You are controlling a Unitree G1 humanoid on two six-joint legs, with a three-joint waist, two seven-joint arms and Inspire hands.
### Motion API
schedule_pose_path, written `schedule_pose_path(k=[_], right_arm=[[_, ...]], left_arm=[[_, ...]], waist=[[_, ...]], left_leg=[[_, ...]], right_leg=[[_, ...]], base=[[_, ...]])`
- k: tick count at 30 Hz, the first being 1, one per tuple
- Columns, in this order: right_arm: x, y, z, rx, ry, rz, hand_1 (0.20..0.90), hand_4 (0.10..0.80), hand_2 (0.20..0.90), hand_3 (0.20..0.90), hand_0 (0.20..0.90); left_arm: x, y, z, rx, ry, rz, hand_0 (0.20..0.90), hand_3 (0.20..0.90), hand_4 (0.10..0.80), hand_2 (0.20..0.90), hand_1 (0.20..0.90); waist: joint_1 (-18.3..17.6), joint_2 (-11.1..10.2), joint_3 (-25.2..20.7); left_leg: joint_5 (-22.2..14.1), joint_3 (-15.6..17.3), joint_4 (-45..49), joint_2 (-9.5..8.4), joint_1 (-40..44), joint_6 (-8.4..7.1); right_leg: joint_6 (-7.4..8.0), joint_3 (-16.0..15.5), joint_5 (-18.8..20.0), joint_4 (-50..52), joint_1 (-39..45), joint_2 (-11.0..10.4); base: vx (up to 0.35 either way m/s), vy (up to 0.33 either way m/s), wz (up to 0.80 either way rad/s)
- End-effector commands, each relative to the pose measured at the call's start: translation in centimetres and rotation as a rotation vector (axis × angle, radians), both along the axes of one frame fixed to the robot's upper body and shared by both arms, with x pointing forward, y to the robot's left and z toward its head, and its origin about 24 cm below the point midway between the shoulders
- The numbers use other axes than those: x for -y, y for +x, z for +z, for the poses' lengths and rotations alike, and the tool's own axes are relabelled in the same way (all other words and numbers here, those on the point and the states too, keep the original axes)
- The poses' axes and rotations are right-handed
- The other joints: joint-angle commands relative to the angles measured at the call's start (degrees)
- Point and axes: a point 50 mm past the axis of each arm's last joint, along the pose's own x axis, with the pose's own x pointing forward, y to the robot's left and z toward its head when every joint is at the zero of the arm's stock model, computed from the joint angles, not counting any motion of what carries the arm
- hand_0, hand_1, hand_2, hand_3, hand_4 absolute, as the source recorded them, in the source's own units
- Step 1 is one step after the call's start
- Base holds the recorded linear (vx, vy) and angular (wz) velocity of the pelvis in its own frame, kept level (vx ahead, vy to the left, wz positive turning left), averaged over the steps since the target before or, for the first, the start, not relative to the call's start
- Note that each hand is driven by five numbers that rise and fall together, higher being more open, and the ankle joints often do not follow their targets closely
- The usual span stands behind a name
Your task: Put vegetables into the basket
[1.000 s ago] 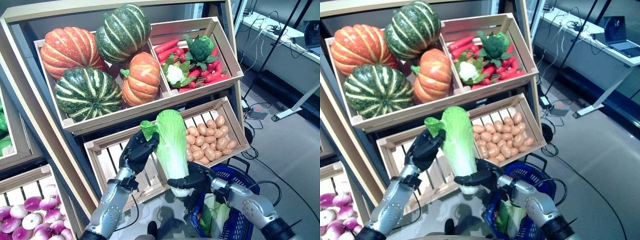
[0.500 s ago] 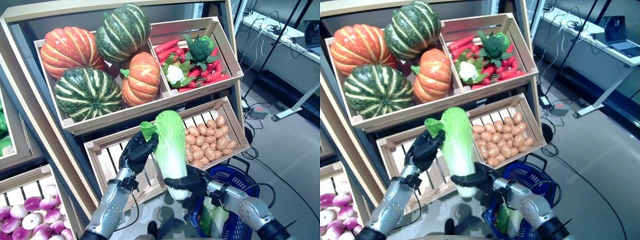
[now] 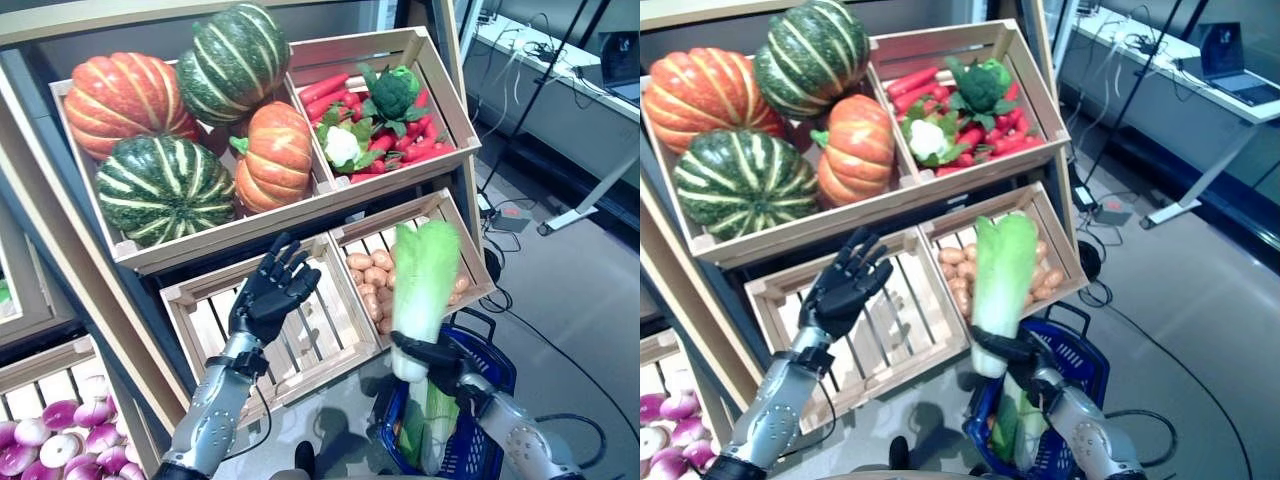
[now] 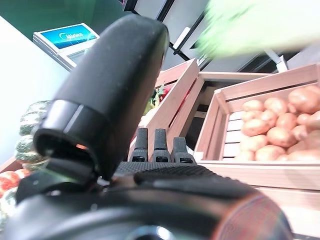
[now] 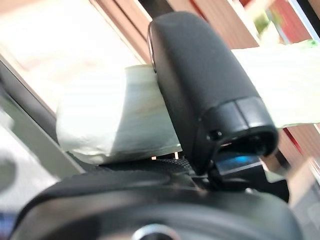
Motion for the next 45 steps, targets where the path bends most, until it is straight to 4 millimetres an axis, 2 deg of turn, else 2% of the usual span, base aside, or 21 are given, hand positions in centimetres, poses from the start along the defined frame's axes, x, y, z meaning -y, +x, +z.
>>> schedule_pose_path(k=[1,4,9,14,15,16,19,22,24,27,29,31,32,33,36,44,45], right_arm=[[0.7,2.5,4.5,0.301,0.08,-0.1,0.3,0.4,0.3,0.3,0.3],[1.7,1.9,4.5,0.333,0.08,-0.187,0.3,0.4,0.3,0.3,0.3],[3.0,2.6,5.4,0.424,0.107,-0.347,0.3,0.4,0.3,0.3,0.3],[4.6,4.2,6.9,0.52,0.152,-0.562,0.3,0.4,0.3,0.3,0.3],[4.9,4.8,7.3,0.528,0.169,-0.605,0.3,0.4,0.3,0.3,0.3],[4.9,4.8,7.3,0.53,0.173,-0.613,0.3,0.4,0.3,0.3,0.3],[5.5,6.7,7.8,0.549,0.25,-0.694,0.3,0.4,0.3,0.3,0.3],[6.4,7.9,8.4,0.589,0.283,-0.735,0.3,0.4,0.3,0.3,0.3],[7.1,9.2,8.9,0.6,0.307,-0.783,0.3,0.4,0.3,0.3,0.3],[7.2,10.5,9.7,0.594,0.351,-0.807,0.3,0.4,0.3,0.3,0.3],[7.2,12.0,10.5,0.589,0.41,-0.823,0.3,0.4,0.3,0.3,0.3],[7.3,12.5,10.5,0.585,0.45,-0.827,0.3,0.4,0.3,0.3,0.3],[7.3,12.9,10.5,0.576,0.484,-0.828,0.3,0.4,0.3,0.3,0.3],[6.9,13.8,11.1,0.564,0.489,-0.812,0.3,0.4,0.3,0.3,0.3],[6.9,15.0,12.0,0.514,0.469,-0.794,0.3,0.4,0.3,0.3,0.3],[7.0,16.5,11.3,0.257,0.433,-0.792,0.3,0.4,0.3,0.3,0.3],[7.2,16.4,10.8,0.227,0.434,-0.791,0.3,0.4,0.3,0.3,0.3]], left_arm=[[-0.3,0.9,3.9,0.204,-0.001,-0.005,0.9,0.9,0.8,0.9,0.9],[-1.0,0.6,3.4,0.19,0.001,0.025,0.9,0.9,0.8,0.9,0.9],[-1.8,0.8,4.1,0.238,0.037,0.081,0.9,0.9,0.8,0.9,0.9],[-3.0,1.9,6.9,0.401,0.064,0.213,0.9,0.9,0.8,0.9,0.9],[-3.2,2.2,8.0,0.453,0.059,0.254,0.9,0.9,0.8,0.9,0.9],[-3.2,2.2,8.1,0.46,0.06,0.259,0.9,0.9,0.8,0.9,0.9],[-2.5,3.0,9.7,0.545,0.052,0.297,0.9,0.9,0.8,0.9,0.9],[-2.0,3.5,11.1,0.615,0.056,0.303,0.9,0.9,0.8,0.9,0.9],[-1.3,4.3,12.4,0.656,0.041,0.281,0.9,0.9,0.8,0.9,0.9],[-0.2,4.6,13.2,0.692,0.055,0.256,0.9,0.9,0.8,0.9,0.9],[0.5,4.9,14.1,0.734,0.035,0.243,0.9,0.9,0.8,0.9,0.9],[0.7,5.0,14.5,0.746,0.027,0.237,0.9,0.9,0.8,0.9,0.9],[1.0,5.3,14.8,0.755,0.022,0.226,0.9,0.9,0.8,0.9,0.9],[1.9,5.7,15.4,0.767,0.01,0.216,0.9,0.9,0.8,0.9,0.9],[2.6,6.0,16.4,0.782,-0.001,0.19,0.9,0.9,0.8,0.9,0.9],[3.4,6.8,17.3,0.789,-0.047,0.108,0.9,0.9,0.8,0.9,0.9],[3.3,6.8,17.3,0.786,-0.052,0.108,0.9,0.9,0.8,0.9,0.9]], waist=[[-0.75,-0.56,-1.12],[-1.08,-0.27,-0.47],[-1.12,0.43,3.1],[-1.54,1.81,10.64],[-1.49,2.25,13.5],[-1.52,2.31,13.65],[-0.64,3.5,18.35],[0.17,3.79,21.2],[1.07,3.84,23.98],[1.52,4.06,24.05],[2.46,4.53,24.05],[2.93,4.79,24.05],[3.29,4.89,24.05],[3.73,4.93,24.05],[4.56,5.08,24.05],[6.04,4.77,24.05],[6.15,4.79,24.05]], left_leg=[[-7.15,0.91,0.12,1.17,4.84,-1.64],[-6.94,0.88,0.12,1.17,3.86,-1.51],[-7.52,0.82,3.97,1.17,-0.81,-1.42],[-5.89,-0.19,6.37,1.14,-8.43,-2.15],[-5.33,-0.28,8.36,1.33,-11.83,-2.72],[-5.37,-0.41,8.84,1.34,-12.45,-2.76],[-4.5,-1.06,11.82,0.93,-18.13,-3.15],[-5.09,-0.97,14.22,0.65,-21.64,-3.02],[-5.8,-1.99,19.0,0.27,-26.63,-3.24],[-6.43,-2.73,22.1,-0.37,-31.08,-3.05],[-7.68,-3.18,25.89,-1.5,-35.83,-2.08],[-8.33,-3.38,27.75,-1.68,-37.5,-1.7],[-9.24,-3.43,30.46,-1.8,-39.78,-1.39],[-9.96,-3.96,33.06,-2.4,-42.34,-0.96],[-11.16,-4.4,36.72,-2.71,-46.17,-0.33],[-13.77,-4.46,43.05,-3.05,-51.19,0.43],[-15.3,-4.76,43.86,-3.15,-50.49,0.21]], right_leg=[[1.38,2.49,5.71,-0.76,-3.05,-0.68],[1.09,2.99,5.2,-0.01,-4.15,-0.23],[0.1,3.79,3.66,3.95,-8.83,0.18],[-1.1,3.74,2.75,7.86,-15.64,1.24],[-1.58,3.3,2.56,9.74,-18.3,1.29],[-1.64,3.21,2.47,10.13,-18.81,1.27],[-2.3,2.16,2.58,13.47,-24.09,1.27],[-2.61,1.12,2.06,15.88,-27.3,1.01],[-2.85,0.1,1.8,19.59,-31.15,-0.09],[-2.95,-0.12,1.95,21.72,-35.21,-0.86],[-3.13,0.08,1.47,25.5,-40.18,-2.18],[-3.19,0.04,0.91,27.88,-42.03,-2.83],[-3.18,-0.04,0.29,30.46,-44.39,-3.8],[-3.02,0.35,0.01,33.2,-47.43,-4.61],[-3.3,0.6,-0.56,36.33,-51.18,-5.48],[-3.92,0.55,-1.78,42.18,-55.43,-5.89],[-3.41,1.05,-2.94,43.02,-54.87,-5.82]], base=[[-0.023,-0.067,-0.05],[-0.047,-0.073,-0.06],[-0.152,-0.063,-0.11],[-0.293,-0.023,0.0],[-0.266,-0.015,0.1],[-0.247,-0.016,0.06],[-0.208,-0.015,0.07],[-0.234,-0.046,0.04],[-0.181,-0.06,0.08],[-0.117,0.002,0.21],[-0.112,0.056,0.07],[-0.072,0.041,0.07],[-0.077,0.03,0.2],[-0.06,0.019,0.23],[-0.033,0.009,0.17],[0.02,-0.009,0.05],[0.027,0.004,0.13]])
